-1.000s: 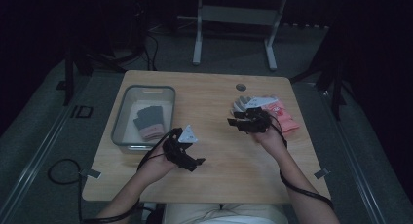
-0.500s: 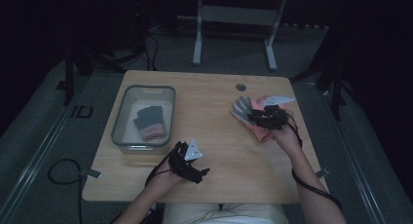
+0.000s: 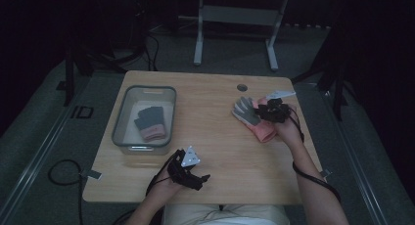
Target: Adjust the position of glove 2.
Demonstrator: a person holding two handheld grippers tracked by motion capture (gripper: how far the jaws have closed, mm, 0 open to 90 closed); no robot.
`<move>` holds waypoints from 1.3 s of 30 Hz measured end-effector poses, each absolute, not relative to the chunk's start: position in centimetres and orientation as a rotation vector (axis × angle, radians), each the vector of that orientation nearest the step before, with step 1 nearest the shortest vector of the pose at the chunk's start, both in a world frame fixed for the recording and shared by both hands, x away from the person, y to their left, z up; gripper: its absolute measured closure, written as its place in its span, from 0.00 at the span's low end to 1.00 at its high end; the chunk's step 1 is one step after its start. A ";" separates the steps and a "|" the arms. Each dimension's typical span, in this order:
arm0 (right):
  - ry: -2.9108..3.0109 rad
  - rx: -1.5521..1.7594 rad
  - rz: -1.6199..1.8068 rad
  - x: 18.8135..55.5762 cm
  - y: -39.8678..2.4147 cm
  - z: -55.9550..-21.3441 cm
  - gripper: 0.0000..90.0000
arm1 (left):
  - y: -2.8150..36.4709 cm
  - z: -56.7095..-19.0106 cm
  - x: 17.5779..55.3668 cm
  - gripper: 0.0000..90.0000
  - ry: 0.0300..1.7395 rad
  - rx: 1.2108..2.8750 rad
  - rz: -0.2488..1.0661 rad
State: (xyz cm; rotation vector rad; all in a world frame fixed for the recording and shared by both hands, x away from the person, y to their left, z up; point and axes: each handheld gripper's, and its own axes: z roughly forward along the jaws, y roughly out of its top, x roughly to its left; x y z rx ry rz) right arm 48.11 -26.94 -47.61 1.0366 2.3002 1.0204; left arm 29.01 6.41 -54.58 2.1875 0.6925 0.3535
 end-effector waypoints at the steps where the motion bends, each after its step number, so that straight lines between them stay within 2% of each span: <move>1: 2.299 1.028 1.010 48.2 -26.8 -47.7 0.74 | 6.4 -54.6 29.0 0.08 0.692 2.190 0.362; 11: 2.370 0.996 0.902 49.7 -25.3 -49.0 0.70 | 6.5 -54.9 28.8 0.08 0.686 2.179 0.383; 16: 2.455 1.040 0.757 50.9 -25.0 -51.5 0.67 | 6.9 -55.4 28.8 0.08 0.639 2.205 0.376; 19: 2.466 1.062 0.758 51.1 -24.9 -52.2 0.72 | 6.9 -55.5 28.8 0.08 0.639 2.204 0.368; 23: 2.471 1.107 0.773 51.1 -25.0 -52.8 0.85 | 6.9 -55.5 28.8 0.08 0.631 2.202 0.368; 27: 2.439 1.150 0.798 50.9 -25.0 -52.9 0.93 | 7.0 -55.4 28.7 0.08 0.633 2.195 0.370; 32: 2.356 1.230 0.916 50.1 -25.5 -51.0 0.97 | 7.2 -55.4 28.8 0.08 0.647 2.181 0.369; 39: 2.220 1.244 1.112 46.8 -25.0 -46.2 0.98 | 7.3 -55.3 28.8 0.08 0.656 2.168 0.383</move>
